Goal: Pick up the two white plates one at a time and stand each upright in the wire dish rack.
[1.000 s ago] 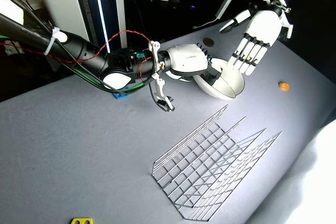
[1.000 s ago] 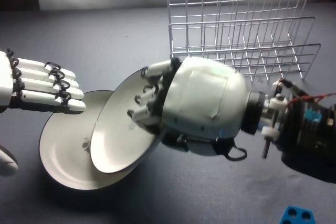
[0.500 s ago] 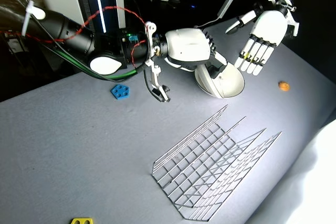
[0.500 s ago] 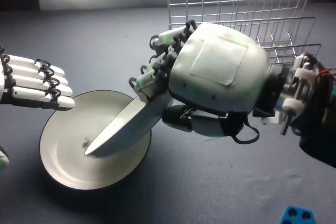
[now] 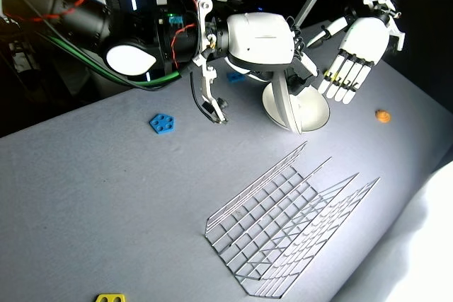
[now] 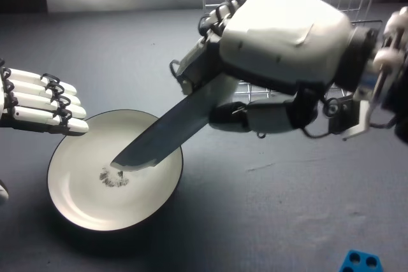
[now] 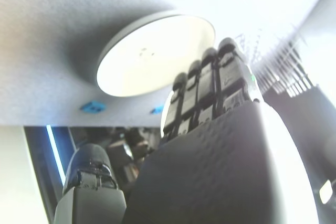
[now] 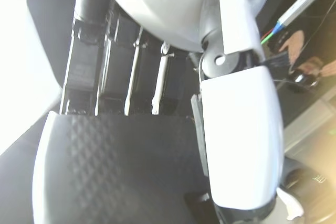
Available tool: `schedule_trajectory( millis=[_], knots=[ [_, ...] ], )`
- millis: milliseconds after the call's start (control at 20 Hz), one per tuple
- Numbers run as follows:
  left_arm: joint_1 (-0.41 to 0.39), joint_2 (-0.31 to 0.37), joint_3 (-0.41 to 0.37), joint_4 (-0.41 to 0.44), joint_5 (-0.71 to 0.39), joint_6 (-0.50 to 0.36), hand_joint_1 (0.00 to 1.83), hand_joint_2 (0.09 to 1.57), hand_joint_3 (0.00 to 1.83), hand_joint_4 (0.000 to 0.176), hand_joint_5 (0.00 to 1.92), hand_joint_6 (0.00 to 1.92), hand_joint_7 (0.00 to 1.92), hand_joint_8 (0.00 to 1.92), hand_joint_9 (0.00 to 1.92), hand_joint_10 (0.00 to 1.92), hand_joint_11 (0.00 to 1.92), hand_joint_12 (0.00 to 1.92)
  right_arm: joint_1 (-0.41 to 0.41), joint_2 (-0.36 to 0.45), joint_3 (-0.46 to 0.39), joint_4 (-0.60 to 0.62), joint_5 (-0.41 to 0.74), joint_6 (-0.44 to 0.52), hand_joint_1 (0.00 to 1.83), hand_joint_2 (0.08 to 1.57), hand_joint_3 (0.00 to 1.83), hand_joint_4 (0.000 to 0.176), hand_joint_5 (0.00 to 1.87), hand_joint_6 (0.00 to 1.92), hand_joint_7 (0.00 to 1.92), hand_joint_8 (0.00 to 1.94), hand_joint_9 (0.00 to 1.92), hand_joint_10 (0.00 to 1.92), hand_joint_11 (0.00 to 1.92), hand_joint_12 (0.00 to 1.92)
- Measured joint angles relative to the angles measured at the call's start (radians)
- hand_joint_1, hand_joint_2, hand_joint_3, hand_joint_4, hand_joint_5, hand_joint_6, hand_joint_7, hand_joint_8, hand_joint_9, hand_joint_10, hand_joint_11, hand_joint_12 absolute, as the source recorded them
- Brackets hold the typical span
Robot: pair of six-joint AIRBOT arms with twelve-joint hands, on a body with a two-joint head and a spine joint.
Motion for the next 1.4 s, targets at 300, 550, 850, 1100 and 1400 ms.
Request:
schedule_trajectory(
  millis=[300, 550, 850, 1100, 1400],
  knots=[
    [-0.010, 0.000, -0.001, 0.016, 0.000, -0.017, 0.00, 1.07, 0.00, 0.000, 0.02, 0.01, 0.02, 0.01, 0.00, 0.00, 0.00, 0.00, 0.156, 0.079, -0.002, -0.006, -0.153, 0.277, 1.24, 1.09, 0.00, 0.013, 1.01, 0.96, 1.08, 0.82, 1.03, 0.53, 0.69, 1.20],
    [-0.037, -0.002, -0.021, 0.035, 0.003, -0.058, 0.00, 1.07, 0.00, 0.000, 0.02, 0.01, 0.00, 0.00, 0.00, 0.00, 0.00, 0.00, 0.219, 0.130, -0.002, -0.011, -0.239, 0.387, 1.24, 1.08, 0.00, 0.025, 1.04, 0.92, 1.08, 0.82, 1.14, 0.28, 0.71, 1.19],
    [-0.067, 0.006, -0.041, 0.078, 0.013, -0.073, 0.00, 1.07, 0.00, 0.000, 0.02, 0.00, 0.00, 0.00, 0.00, 0.00, 0.00, 0.00, 0.264, 0.167, 0.002, 0.064, -0.286, 0.478, 1.38, 1.07, 0.00, 0.000, 1.03, 0.91, 1.10, 0.77, 0.97, 1.05, 0.75, 1.20],
    [-0.072, 0.008, -0.062, 0.100, 0.021, -0.075, 0.00, 1.06, 0.00, 0.000, 0.01, 0.00, 0.00, 0.00, 0.00, 0.00, 0.00, 0.00, 0.275, 0.183, 0.061, 0.114, -0.361, 0.617, 1.38, 1.08, 0.00, 0.000, 1.03, 0.94, 1.09, 0.76, 0.95, 1.06, 0.73, 1.18],
    [-0.063, 0.007, -0.062, 0.123, 0.042, -0.072, 0.00, 1.07, 0.00, 0.000, 0.01, 0.00, 0.00, 0.00, 0.00, 0.00, 0.00, 0.00, 0.279, 0.194, 0.111, 0.094, -0.354, 0.655, 1.38, 1.07, 0.00, 0.000, 1.01, 0.95, 1.11, 0.74, 0.98, 1.03, 0.74, 1.14]
  ],
)
